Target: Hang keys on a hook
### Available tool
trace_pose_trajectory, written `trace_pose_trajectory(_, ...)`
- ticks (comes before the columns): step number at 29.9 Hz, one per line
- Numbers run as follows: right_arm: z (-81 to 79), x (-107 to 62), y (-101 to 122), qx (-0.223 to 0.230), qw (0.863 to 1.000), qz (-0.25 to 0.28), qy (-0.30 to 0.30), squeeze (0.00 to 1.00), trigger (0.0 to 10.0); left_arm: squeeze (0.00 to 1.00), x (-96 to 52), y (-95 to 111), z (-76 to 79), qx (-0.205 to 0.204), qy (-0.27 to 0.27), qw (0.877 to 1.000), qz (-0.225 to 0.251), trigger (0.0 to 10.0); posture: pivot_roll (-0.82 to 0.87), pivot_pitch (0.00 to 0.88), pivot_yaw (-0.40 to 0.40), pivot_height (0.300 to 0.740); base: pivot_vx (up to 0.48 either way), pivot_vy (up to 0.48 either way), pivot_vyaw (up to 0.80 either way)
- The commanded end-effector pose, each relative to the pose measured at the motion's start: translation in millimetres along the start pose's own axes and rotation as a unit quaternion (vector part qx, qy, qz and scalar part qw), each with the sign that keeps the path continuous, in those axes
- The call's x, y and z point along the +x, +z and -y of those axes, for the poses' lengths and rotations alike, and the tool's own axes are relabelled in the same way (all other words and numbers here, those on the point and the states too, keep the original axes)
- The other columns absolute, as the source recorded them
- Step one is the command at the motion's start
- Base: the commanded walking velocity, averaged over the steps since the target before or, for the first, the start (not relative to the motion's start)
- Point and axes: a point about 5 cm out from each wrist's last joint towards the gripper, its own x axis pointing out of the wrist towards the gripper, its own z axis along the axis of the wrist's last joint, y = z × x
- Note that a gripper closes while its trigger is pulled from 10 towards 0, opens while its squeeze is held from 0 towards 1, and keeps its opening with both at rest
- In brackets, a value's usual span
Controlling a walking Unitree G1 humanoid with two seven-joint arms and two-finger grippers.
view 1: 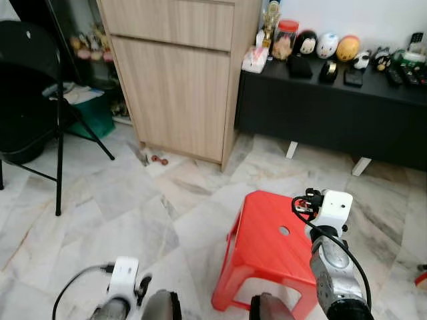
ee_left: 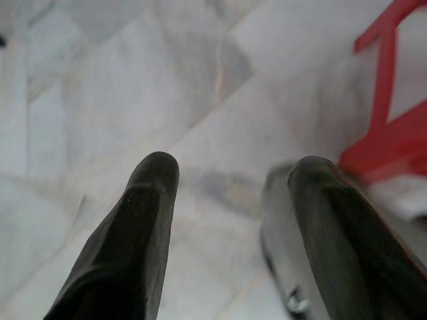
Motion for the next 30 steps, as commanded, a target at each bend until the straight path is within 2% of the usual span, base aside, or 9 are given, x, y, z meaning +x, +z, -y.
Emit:
trace_pose_trajectory(1,1.6,1.0,6.4,0.005,1.000,0.011,-0.001,0.00,10.0,0.00,-0.9,-4.9,-0.9,0.005,0.001,1.000,-0.012,10.0,0.02,0.000,-0.030,0.629,0.000,0.000,0.00)
trace_pose_trajectory(9,10.8,3.7,2.9,0.009,0.999,-0.013,-0.036,0.00,10.0,0.00,-1.1,-11.1,3.0,0.007,-0.004,1.000,-0.028,10.0,0.03,0.000,-0.032,0.668,0.000,0.000,0.00)
trace_pose_trajectory(17,9.5,6.7,5.0,0.015,0.999,-0.016,-0.035,0.00,10.0,0.00,-0.8,-13.7,6.4,0.006,-0.007,0.999,-0.039,10.0,0.03,0.000,-0.033,0.703,0.000,0.000,0.00)
trace_pose_trajectory(24,8.0,10.1,4.8,0.017,0.999,-0.026,-0.036,0.00,10.0,0.00,-3.7,-23.8,11.3,0.004,-0.012,0.998,-0.063,10.0,0.03,0.000,-0.037,0.738,0.000,0.000,0.00)
trace_pose_trajectory(30,5.9,11.7,5.1,0.016,0.999,-0.030,-0.031,0.00,10.0,0.00,-5.8,-30.2,14.1,0.004,-0.013,0.997,-0.077,10.0,0.03,0.000,-0.041,0.740,0.000,0.000,0.00)
